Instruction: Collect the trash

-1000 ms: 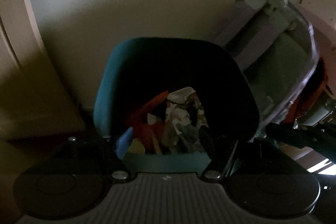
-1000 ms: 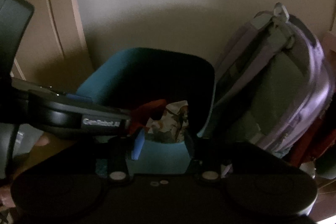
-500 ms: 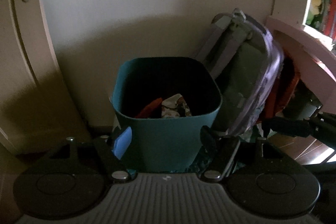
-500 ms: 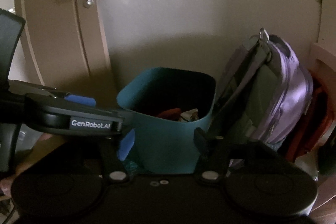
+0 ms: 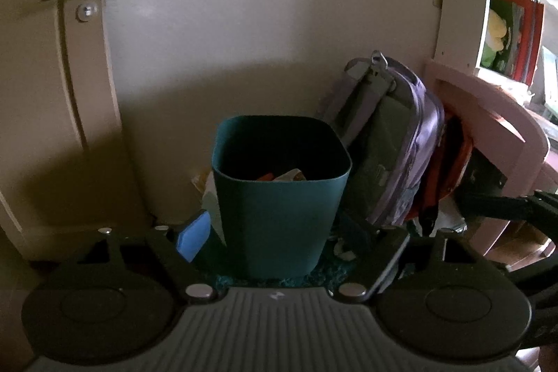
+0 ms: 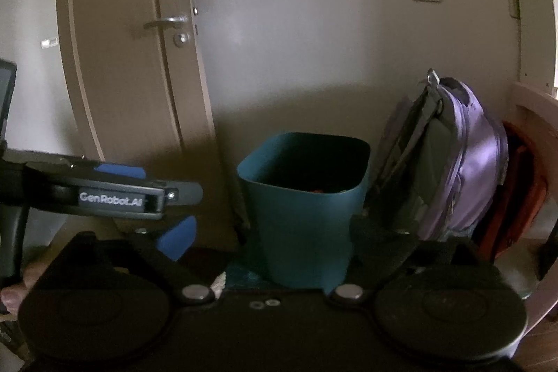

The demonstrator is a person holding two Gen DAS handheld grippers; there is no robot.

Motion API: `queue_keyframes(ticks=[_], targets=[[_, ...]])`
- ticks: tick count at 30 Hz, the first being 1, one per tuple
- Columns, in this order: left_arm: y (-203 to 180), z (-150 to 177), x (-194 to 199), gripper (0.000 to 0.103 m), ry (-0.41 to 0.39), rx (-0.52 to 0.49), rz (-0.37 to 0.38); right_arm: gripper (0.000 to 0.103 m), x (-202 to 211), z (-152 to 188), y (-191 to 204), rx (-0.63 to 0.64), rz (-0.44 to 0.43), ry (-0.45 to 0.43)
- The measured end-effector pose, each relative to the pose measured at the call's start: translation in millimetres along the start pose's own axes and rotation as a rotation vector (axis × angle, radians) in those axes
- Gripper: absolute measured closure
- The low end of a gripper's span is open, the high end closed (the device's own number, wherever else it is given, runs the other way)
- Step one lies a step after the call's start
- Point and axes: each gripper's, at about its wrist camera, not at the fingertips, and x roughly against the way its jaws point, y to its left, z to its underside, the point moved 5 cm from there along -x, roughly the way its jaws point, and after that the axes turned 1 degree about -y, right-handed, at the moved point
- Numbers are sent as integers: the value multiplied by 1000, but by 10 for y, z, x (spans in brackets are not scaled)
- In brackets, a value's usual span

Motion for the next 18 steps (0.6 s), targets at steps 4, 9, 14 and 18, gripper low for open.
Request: queue_keyframes(ticks=[4,9,14,18], targets=[[41,121,148,14,-8,4,9,0,146,14,11,-38,0,-35],[56,250,333,1,-52,-11,3,0,269,40,24,-56,4,-66],[58,335,467,1,-57,-3,15,0,342,79,73,-61,-5,-72],[65,372,553,1,-70,-2,5,0,391,116,116,-58,-13,-75]])
